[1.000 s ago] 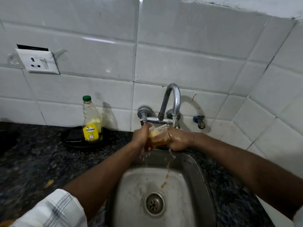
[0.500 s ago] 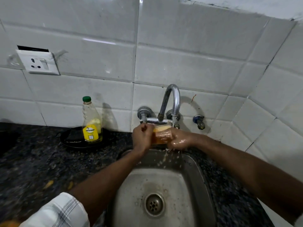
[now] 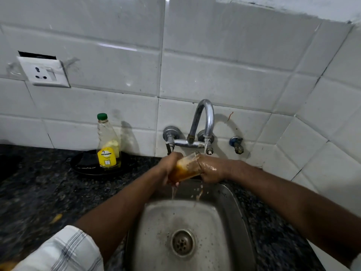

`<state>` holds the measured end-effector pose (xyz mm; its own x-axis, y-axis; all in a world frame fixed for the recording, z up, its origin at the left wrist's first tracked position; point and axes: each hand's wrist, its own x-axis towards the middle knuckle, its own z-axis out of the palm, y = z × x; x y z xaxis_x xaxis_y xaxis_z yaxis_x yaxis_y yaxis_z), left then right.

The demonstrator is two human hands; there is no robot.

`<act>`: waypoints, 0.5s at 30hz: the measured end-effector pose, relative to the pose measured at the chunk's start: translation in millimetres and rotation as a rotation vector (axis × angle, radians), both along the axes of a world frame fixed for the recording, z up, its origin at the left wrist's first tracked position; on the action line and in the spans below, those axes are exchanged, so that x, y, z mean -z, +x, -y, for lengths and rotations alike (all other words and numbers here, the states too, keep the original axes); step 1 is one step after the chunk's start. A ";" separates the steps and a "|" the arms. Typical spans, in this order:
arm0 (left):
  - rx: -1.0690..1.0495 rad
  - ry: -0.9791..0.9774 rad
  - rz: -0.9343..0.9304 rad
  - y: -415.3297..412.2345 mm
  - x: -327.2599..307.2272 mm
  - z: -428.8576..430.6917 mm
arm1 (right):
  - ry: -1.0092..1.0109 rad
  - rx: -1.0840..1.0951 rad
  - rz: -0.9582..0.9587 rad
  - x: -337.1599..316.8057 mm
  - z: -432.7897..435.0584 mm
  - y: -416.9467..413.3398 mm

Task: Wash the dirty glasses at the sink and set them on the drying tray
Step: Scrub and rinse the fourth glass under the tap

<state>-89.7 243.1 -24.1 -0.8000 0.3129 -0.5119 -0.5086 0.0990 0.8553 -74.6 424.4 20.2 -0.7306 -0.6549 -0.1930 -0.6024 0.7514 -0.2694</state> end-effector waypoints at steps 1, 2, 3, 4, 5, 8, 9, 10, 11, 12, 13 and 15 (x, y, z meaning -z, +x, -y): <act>-0.021 0.040 0.001 -2.5 0.0 0.1 | -0.023 0.026 0.054 -6.2 0.4 2.2; -0.089 0.103 -0.049 -0.5 1.1 -1.9 | -0.055 0.018 0.046 -10.0 -1.7 0.2; -0.190 0.157 -0.145 4.3 2.3 -6.6 | -0.078 0.019 0.044 -11.7 -3.3 -1.2; -0.307 0.162 -0.256 9.1 4.4 -10.4 | -0.107 0.007 0.070 -11.6 -3.1 -3.6; -0.394 0.142 -0.334 11.5 8.2 -12.9 | -0.101 0.029 0.092 -9.5 -3.9 -4.5; -0.260 0.153 -0.040 8.0 7.7 -9.5 | 0.153 -0.049 -0.045 -9.0 1.3 -1.4; -0.164 0.146 0.072 8.0 5.2 -5.3 | 0.186 -0.049 -0.052 -11.3 3.6 3.8; -0.118 0.132 0.105 6.8 3.2 -2.4 | 0.140 -0.041 -0.038 -10.8 4.1 5.4; -0.127 0.134 0.093 5.7 2.0 -1.7 | 0.068 -0.024 0.012 -10.6 5.2 7.2; -0.189 0.161 0.025 7.2 0.3 -3.7 | 0.003 -0.020 0.033 -11.7 4.0 7.4; -0.282 0.185 -0.086 9.0 -0.7 -8.1 | -0.021 -0.003 0.021 -13.7 2.8 7.5; -0.432 0.167 -0.260 12.5 -2.2 -14.1 | -0.025 0.019 0.024 -17.4 3.2 9.2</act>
